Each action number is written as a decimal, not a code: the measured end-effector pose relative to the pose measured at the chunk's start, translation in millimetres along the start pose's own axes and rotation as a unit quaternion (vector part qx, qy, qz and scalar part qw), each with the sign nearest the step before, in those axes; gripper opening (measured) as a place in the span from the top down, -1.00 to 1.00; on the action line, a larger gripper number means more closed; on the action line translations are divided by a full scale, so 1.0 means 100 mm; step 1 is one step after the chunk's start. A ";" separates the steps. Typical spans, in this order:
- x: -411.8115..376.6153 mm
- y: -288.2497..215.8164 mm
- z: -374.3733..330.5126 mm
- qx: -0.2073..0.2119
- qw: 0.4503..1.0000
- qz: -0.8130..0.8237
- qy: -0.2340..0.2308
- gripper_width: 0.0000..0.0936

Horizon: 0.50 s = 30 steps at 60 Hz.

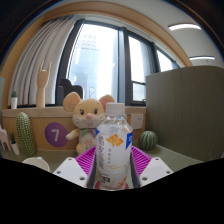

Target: Pour water

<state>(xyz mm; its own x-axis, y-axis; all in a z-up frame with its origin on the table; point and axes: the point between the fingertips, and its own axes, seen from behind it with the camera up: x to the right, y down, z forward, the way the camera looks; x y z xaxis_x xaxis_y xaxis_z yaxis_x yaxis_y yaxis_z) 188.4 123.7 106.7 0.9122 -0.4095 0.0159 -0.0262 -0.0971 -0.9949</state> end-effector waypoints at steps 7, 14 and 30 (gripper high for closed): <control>-0.06 0.16 -0.03 -0.035 0.999 0.005 -0.024 -0.44; -0.04 0.28 -0.20 -0.055 0.998 0.002 -0.028 -0.50; -0.22 0.52 -1.13 -0.096 0.994 -0.015 -0.042 -0.64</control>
<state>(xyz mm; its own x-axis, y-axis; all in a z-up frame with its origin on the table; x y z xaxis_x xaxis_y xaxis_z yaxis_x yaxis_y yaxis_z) 120.9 24.9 65.7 0.9446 -0.3269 0.0292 -0.0686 -0.2836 -0.9565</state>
